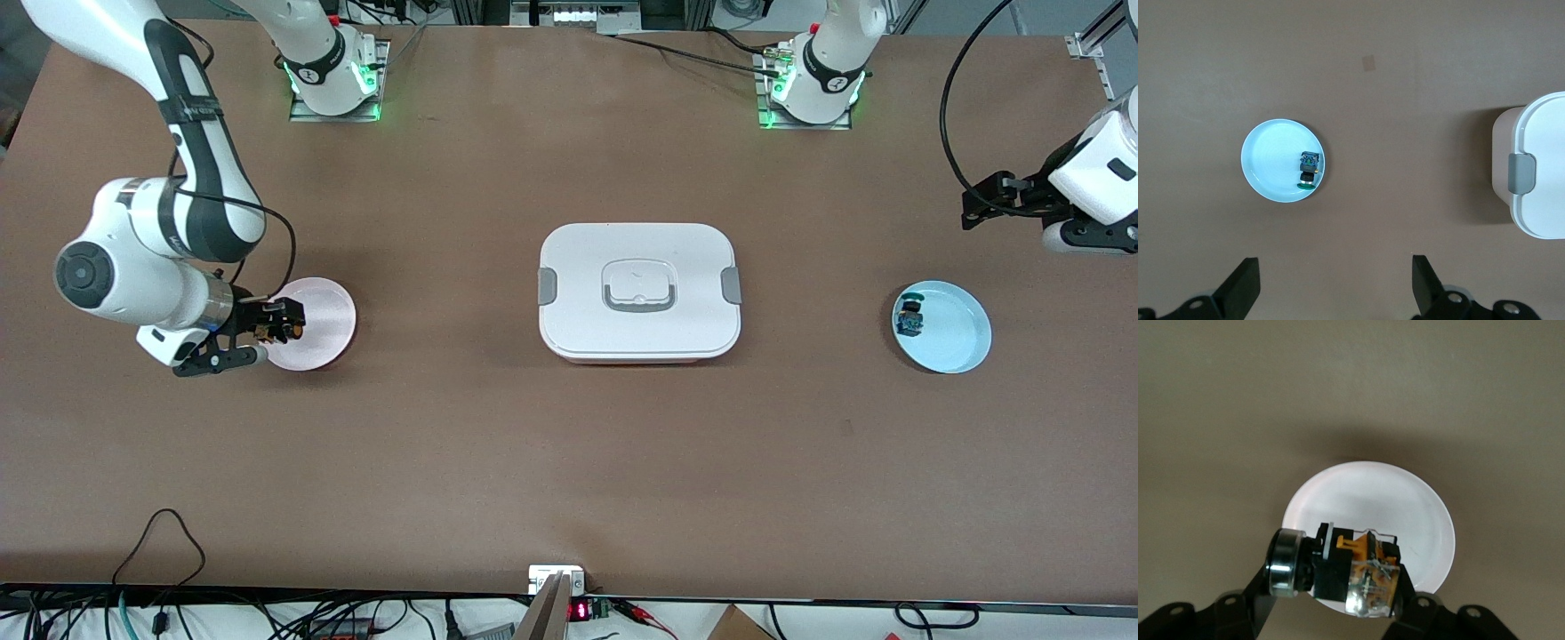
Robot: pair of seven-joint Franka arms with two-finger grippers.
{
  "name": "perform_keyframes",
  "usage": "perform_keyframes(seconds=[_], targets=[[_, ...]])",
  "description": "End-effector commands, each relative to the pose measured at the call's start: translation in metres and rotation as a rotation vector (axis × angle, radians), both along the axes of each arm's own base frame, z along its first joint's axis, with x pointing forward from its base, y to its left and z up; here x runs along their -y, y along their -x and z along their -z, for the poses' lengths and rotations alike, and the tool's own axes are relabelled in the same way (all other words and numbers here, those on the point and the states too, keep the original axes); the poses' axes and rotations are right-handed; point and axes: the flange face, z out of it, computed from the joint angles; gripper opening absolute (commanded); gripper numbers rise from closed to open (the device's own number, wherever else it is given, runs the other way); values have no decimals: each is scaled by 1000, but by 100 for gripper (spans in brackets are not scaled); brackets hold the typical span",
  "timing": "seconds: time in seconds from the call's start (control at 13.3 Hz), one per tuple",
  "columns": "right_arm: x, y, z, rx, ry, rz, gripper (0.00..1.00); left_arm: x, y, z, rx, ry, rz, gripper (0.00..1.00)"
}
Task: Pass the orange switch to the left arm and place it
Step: 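Lift the switch with the right gripper while the left gripper reaches over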
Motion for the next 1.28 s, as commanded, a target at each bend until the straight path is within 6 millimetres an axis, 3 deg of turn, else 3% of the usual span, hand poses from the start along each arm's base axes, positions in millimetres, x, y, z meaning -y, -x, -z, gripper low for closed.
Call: perform_keyframes(seconds=[0.0, 0.15, 0.38, 0.45, 0.6, 0.83, 0.98, 1.05, 1.2], targets=[[-25, -13, -57, 44, -44, -84, 0, 1, 2, -7, 7, 7, 6, 100], [-55, -20, -95, 91, -65, -149, 0, 1, 2, -7, 4, 7, 3, 100], [-85, -22, -131, 160, -91, -230, 0, 1, 3, -7, 1, 8, -5, 100], [-98, -23, -144, 181, -181, -219, 0, 1, 3, -7, 1, 8, -5, 100], [-113, -22, -149, 196, -315, -214, 0, 2, 3, -7, 4, 6, -2, 100], [-130, -19, -154, 244, -355, -397, 0, 1, -4, 2, -3, 10, 2, 100], [-142, -16, -169, 302, -438, -459, 0, 2, -8, 3, 5, 13, 14, 100], [-148, -19, -180, 343, -474, -504, 0, 22, -15, 2, 7, 14, 45, 100], [-172, -17, -185, 433, -555, -658, 0, 26, -12, -22, 32, 21, 43, 100]])
